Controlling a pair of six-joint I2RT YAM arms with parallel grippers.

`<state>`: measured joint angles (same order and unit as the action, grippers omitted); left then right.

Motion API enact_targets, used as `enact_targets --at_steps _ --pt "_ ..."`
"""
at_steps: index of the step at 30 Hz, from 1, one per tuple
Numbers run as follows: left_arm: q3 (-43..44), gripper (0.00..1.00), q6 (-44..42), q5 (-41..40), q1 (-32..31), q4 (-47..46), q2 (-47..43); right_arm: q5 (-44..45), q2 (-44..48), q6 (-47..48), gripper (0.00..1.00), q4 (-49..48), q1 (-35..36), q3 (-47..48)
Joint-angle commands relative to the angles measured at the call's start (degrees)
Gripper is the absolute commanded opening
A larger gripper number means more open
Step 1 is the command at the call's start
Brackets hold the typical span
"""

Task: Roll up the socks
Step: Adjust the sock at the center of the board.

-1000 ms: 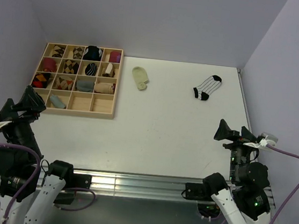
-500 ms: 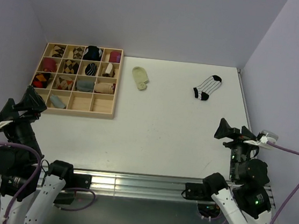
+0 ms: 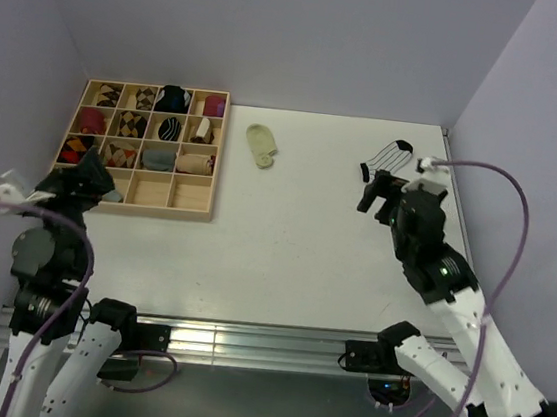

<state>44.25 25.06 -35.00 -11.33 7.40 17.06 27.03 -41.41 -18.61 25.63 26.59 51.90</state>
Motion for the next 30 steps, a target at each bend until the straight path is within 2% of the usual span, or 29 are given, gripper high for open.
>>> enact_targets --at_steps 1,7,11,12,18,24,30 --pt "1.3 0.99 2.4 8.2 0.0 4.6 7.3 -2.3 -10.4 -3.4 1.0 -2.3 -0.4 3.8" --pt "1.2 0.99 3.3 18.1 0.0 7.3 17.5 -11.5 -29.5 -4.9 1.0 -5.2 -6.9 11.2" --pt "-1.5 0.99 3.2 23.3 -0.3 4.9 20.6 -15.3 -42.7 -5.0 0.95 -4.1 -12.0 20.0" --pt "-2.8 0.99 2.8 23.8 -0.4 4.1 20.8 -16.6 -48.1 -4.9 0.94 -3.5 -14.3 22.0" --pt "-3.1 0.99 0.7 22.9 -0.8 3.7 21.6 -25.2 -66.9 -5.2 0.9 0.7 -21.0 36.7" --pt "-3.4 1.0 0.3 23.7 -1.2 3.4 23.1 -26.8 -79.4 -5.5 0.9 3.4 -23.5 47.4" --pt "-3.0 0.99 -0.1 23.4 -1.2 3.5 23.9 -33.2 -87.3 -5.9 0.87 8.3 -24.6 54.8"
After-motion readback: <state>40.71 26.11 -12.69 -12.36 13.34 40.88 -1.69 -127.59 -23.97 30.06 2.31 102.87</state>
